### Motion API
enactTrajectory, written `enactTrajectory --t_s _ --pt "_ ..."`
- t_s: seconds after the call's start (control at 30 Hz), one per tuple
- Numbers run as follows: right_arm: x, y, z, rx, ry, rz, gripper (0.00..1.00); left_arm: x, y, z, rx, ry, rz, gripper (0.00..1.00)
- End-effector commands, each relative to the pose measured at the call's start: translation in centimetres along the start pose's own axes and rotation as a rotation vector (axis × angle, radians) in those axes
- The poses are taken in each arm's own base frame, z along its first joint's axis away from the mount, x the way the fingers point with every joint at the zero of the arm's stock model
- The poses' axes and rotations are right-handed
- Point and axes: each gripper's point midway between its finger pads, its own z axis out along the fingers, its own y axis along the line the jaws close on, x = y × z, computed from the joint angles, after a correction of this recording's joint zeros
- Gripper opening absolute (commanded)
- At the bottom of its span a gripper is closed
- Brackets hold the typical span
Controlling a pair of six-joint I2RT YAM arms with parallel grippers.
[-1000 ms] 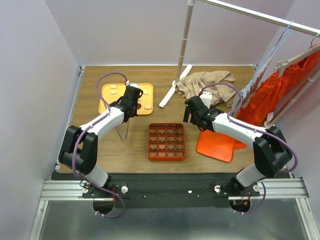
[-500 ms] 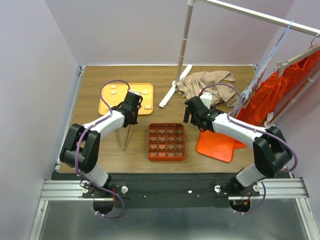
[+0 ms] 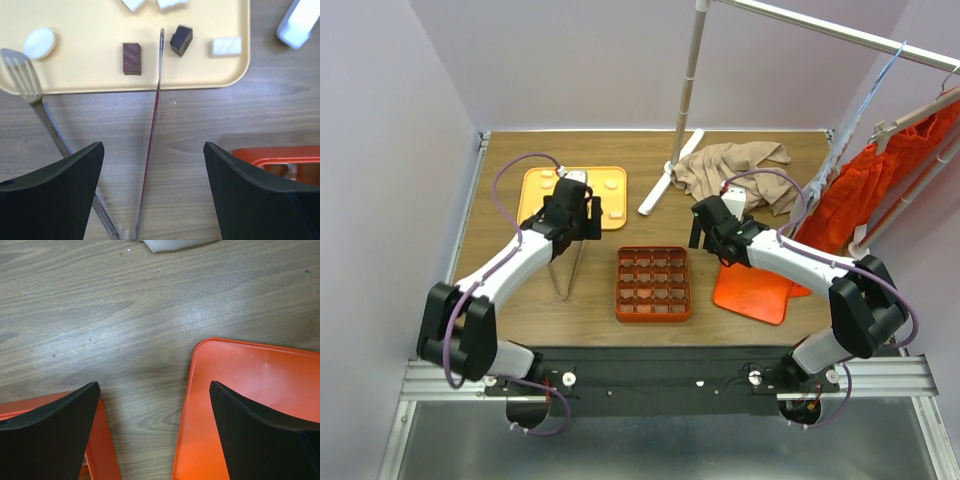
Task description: Pack the chocolate
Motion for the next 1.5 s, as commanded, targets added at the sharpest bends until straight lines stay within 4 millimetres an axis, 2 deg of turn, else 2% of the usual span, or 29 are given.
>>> enactTrajectory --t_s 0.0,0.03,0.13,0.2,0.23,0.33,0.47,0.53,0.6,0.67,0.73,0.8,0.83,0.97,1.1,1.23,1.37,1.47 --pt "-0.2 -0.3 -0.2 0.009 -0.017 0.005 1.0 -0.3 1.9 -2.7 -0.031 -0.068 -0.211 0.91" --pt "-0.1 -0.2 -0.2 0.008 -0.015 0.003 1.0 0.2 3.0 -3.1 -0.062 -0.071 -0.238 0.91" --pt "-0.1 -0.1 -0.1 0.005 -0.011 -0.003 1.0 0.7 4.0 -4.0 -0.098 -0.094 -0.285 0.96" --pt "-0.3 0.0 0.0 0.007 -0.014 -0.003 1.0 0.8 3.8 -4.5 -0.072 -0.098 -0.258 0.98" --pt "-0.2 -0.1 0.0 0.011 -0.012 -0.007 1.0 0.5 2.9 -4.8 -0.017 -0.108 -0.245 0.98" --pt "-0.1 0.0 0.1 0.01 -0.011 -0.009 1.0 0.1 2.3 -4.4 0.008 -0.099 -0.195 0.98" --pt "0.0 -0.1 0.1 0.012 -0.008 -0.005 1.0 0.5 5.7 -4.0 -0.203 -0.055 -0.267 0.98" --pt "0.0 -0.1 0.1 0.011 -0.009 -0.004 1.0 2.1 7.3 -3.5 -0.301 0.009 -0.291 0.98" --pt "0.1 0.0 0.2 0.01 -0.003 -0.008 1.0 1.9 6.6 -3.4 -0.263 0.004 -0.3 0.98" --pt "0.2 0.0 0.4 0.014 0.002 -0.021 1.0 1.0 5.3 -3.9 -0.18 -0.061 -0.395 0.98" --pt "-0.1 0.2 0.4 0.014 -0.006 -0.022 1.0 0.9 4.9 -4.7 -0.153 -0.098 -0.482 0.98" --pt "-0.4 0.3 0.3 0.01 -0.011 -0.024 1.0 1.6 4.9 -4.7 -0.158 -0.09 -0.559 0.98" --pt "-0.6 0.4 0.3 0.007 -0.012 -0.024 1.0 2.6 5.2 -4.7 -0.186 -0.063 -0.569 0.98" --pt "-0.6 0.7 0.5 0.002 -0.006 -0.043 1.0 4.5 5.7 -4.9 -0.23 0.004 -0.565 0.98" --pt "-0.6 0.6 0.7 0.01 -0.008 -0.05 1.0 6.4 3.9 -4.7 -0.177 0.076 -0.554 0.98" --pt "-0.4 0.8 0.8 0.007 -0.001 -0.04 1.0 9.8 3.4 -4.2 -0.221 0.16 -0.574 0.98" --pt "-0.2 0.8 0.8 0.005 0.006 -0.035 1.0 9.9 4.1 -4.1 -0.267 0.138 -0.586 0.98" --pt "0.0 0.7 0.9 0.008 0.01 -0.037 1.0 9.9 3.7 -3.7 -0.273 0.156 -0.541 0.98"
